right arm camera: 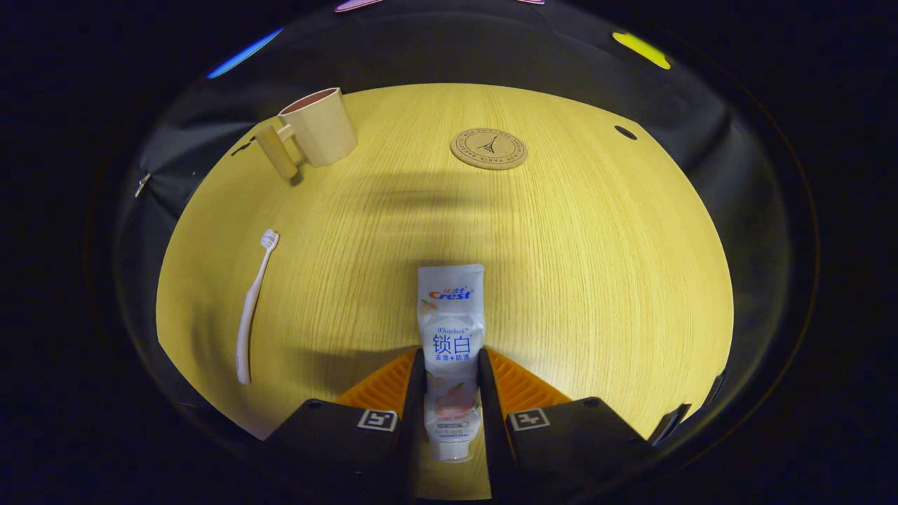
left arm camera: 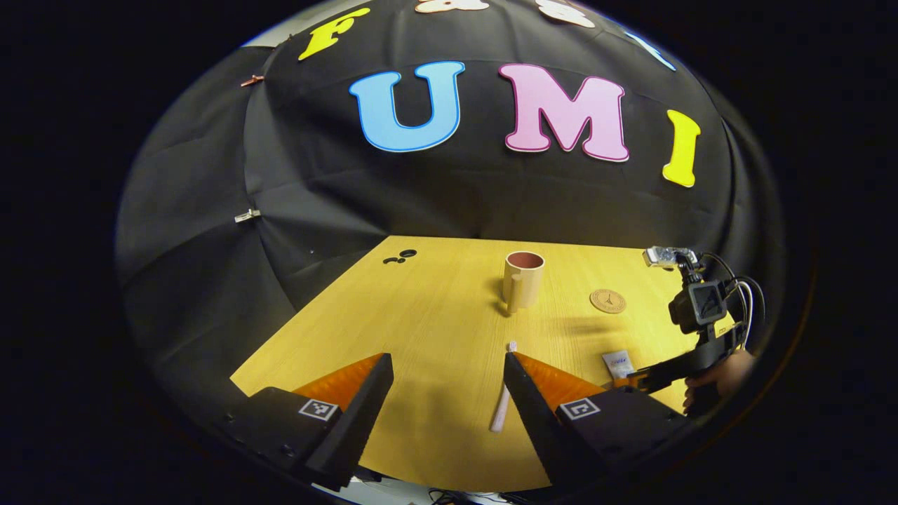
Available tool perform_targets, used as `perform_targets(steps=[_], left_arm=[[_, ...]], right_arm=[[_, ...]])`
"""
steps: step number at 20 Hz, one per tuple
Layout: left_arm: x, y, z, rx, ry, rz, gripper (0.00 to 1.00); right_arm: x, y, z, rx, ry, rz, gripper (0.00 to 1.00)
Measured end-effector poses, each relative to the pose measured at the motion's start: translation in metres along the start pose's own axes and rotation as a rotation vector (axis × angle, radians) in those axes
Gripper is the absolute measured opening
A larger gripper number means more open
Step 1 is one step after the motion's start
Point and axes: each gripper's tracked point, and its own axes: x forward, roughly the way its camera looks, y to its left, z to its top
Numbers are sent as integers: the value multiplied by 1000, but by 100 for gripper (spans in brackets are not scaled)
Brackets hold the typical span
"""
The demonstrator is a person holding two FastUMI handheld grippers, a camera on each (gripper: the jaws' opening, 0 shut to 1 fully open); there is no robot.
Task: Put the toothbrush and toothpaste on the desktop into the cup, then pick up the cup and place it on the coaster on the desktop.
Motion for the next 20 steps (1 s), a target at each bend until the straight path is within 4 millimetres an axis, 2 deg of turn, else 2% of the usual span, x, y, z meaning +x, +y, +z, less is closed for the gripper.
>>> perform_targets(steps=[1, 3, 7, 13, 17, 20], left_arm=[[4, 1, -5, 11, 17, -9, 99], [12, -3, -16, 27, 49, -51, 99], [37, -23, -33, 54, 111, -154, 99], [83, -53, -52, 36, 234, -209, 99], [109, -66, -76, 62, 364, -209, 95], [118, -72, -94, 103, 450, -205, 87]], right_arm=[[-2, 0, 1, -10, -3, 3, 34], [-4, 0, 0, -6, 2, 20, 30], [-7, -10, 5, 38, 0, 46, 30], [-28, -27, 28, 18, -93, 70, 30], [-42, -32, 34, -20, -153, 96, 30], [-49, -33, 35, -4, -162, 126, 30]])
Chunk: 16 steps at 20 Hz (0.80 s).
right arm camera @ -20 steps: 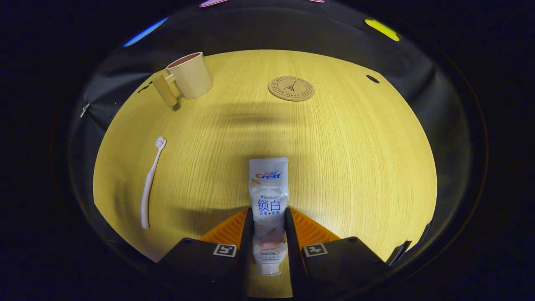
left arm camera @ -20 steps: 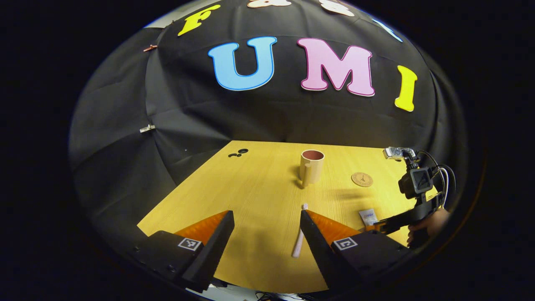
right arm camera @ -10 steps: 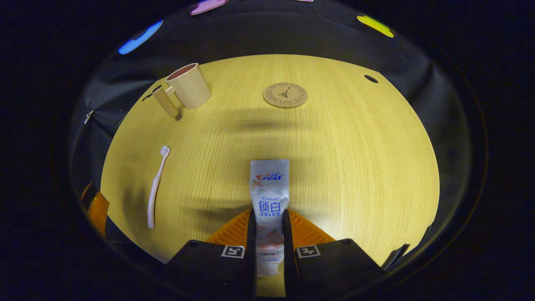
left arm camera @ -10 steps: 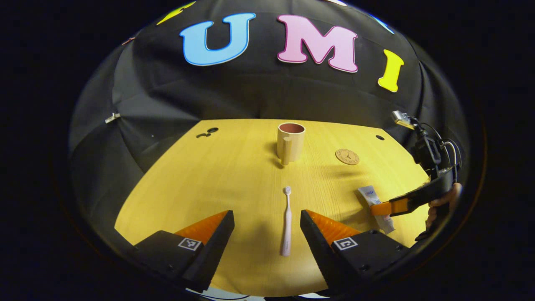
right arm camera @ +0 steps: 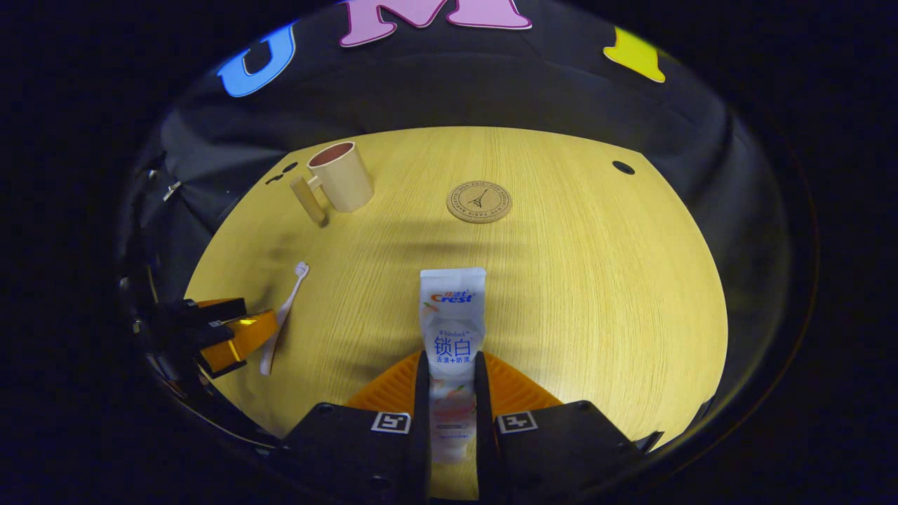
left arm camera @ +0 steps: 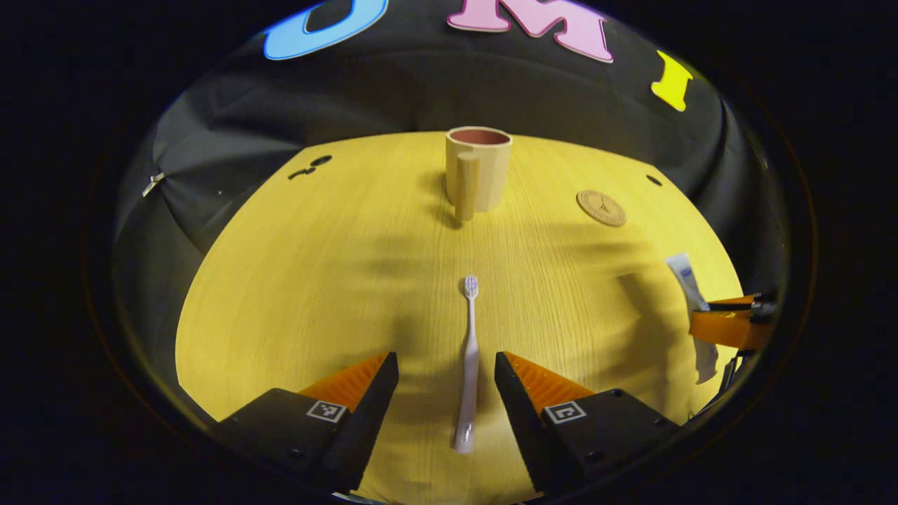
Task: Put the toothbrush and toothpaste on the desktop into the cup, then pick up the cup and place it on the coaster on the desktop.
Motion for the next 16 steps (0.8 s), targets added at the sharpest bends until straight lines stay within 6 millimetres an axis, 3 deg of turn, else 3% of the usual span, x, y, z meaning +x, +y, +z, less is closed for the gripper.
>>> perform_targets(steps=[11, 13, 14, 15, 16], left_arm=[[18, -5, -15, 13, 156, -18, 71], [18, -7, -14, 36, 187, -28, 62], [17, -9, -13, 41, 207, -34, 53], [19, -10, -11, 50, 211, -39, 51], [21, -12, -9, 57, 212, -40, 37]], right_arm=[[0, -4, 27, 64, -63, 42, 29], [2, -2, 28, 69, -62, 50, 30], [3, -1, 29, 70, -66, 53, 30], [2, 0, 31, 69, -72, 56, 30], [3, 2, 32, 69, -77, 59, 29]])
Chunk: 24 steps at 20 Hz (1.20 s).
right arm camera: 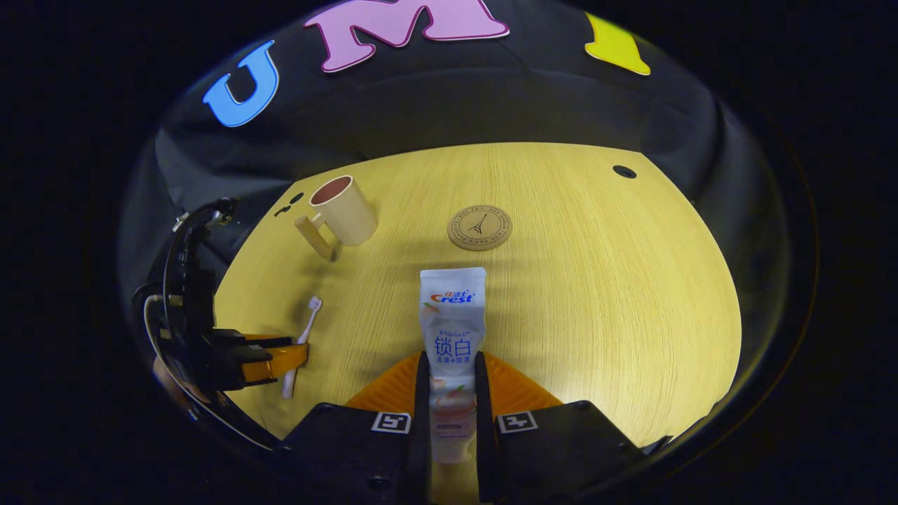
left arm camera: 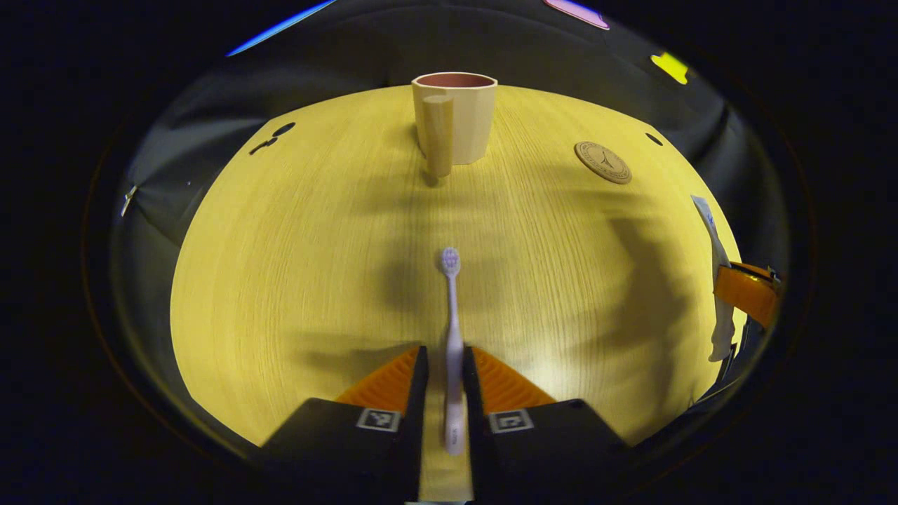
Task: Put the toothbrush and toothpaste on the desktop into the cup, then pick up the cup and place it on the coaster on the desktop.
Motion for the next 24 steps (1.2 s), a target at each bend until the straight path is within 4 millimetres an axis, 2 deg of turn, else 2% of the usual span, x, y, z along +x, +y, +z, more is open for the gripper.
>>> perform_targets(steps=[1, 3, 4, 5, 8, 12, 15, 20, 24], left_arm=[[0, -1, -1, 5, 8, -3, 23], [-1, -1, -1, 12, 15, -4, 15], [0, -2, -2, 14, 21, -9, 8], [-2, -3, -1, 18, 21, -19, 12], [-2, -4, 0, 15, -4, -26, 7], [-8, -5, 0, -21, -85, -30, 7], [-25, -3, 7, -68, -171, -44, 7], [-65, 6, 22, -164, -313, -86, 6], [-92, 11, 27, -189, -414, -120, 7]], right_arm=[[0, 1, 2, -2, -4, 3, 29], [1, 4, 5, -12, -9, 9, 29], [1, 5, 6, -21, -12, 11, 29], [1, 7, 8, -31, -15, 12, 29], [1, 12, 22, -57, -39, 18, 30], [1, 23, 60, -82, -108, 25, 29], [4, 34, 91, -112, -164, 27, 29], [3, 62, 147, -135, -275, 61, 29], [12, 88, 184, -167, -362, 90, 29]])
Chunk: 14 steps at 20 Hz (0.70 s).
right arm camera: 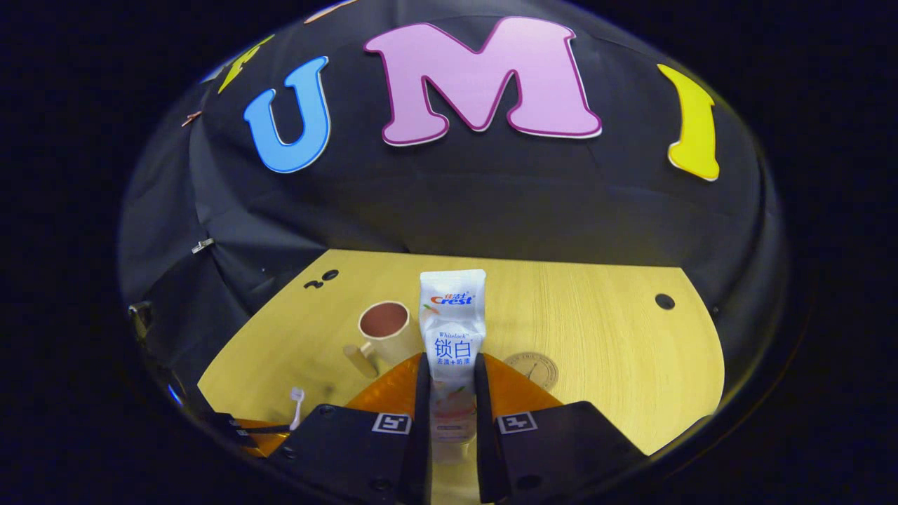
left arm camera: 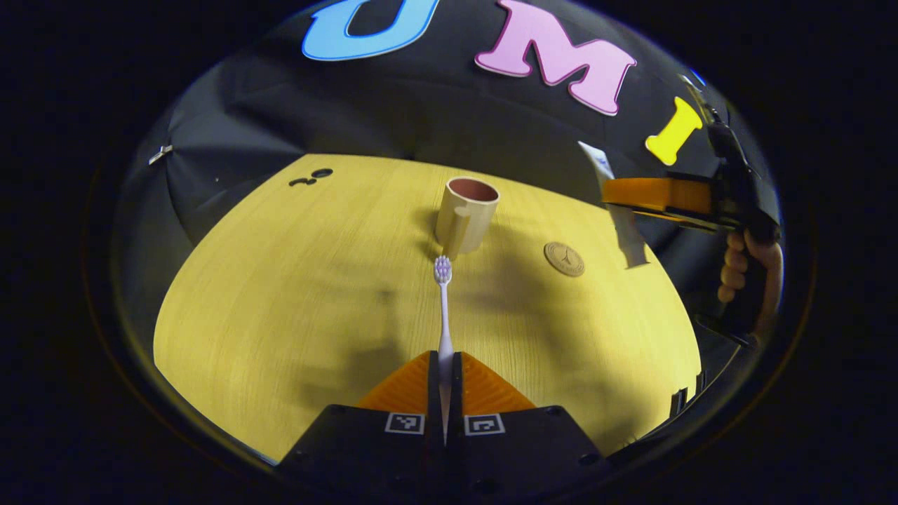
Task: Put the toothbrush and toothpaste on the desktop into the cup, then pick up the cup and place it on the coaster on the desktop.
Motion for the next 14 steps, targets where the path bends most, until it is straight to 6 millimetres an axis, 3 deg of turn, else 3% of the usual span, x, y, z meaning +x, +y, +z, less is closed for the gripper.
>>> perform_targets(steps=[5, 10, 13, 14], left_arm=[[-21, -5, 9, 20, -98, -29, 6], [-28, -4, 10, 25, -145, -53, 6], [-28, -4, 11, 4, -192, -70, 6], [-27, -5, 9, -10, -203, -83, 11]], right_arm=[[33, 29, 48, 12, -139, 49, 29], [69, 51, 80, 66, -250, 79, 29], [94, 51, 93, 76, -318, 51, 29], [102, 52, 94, 90, -325, 45, 29]])
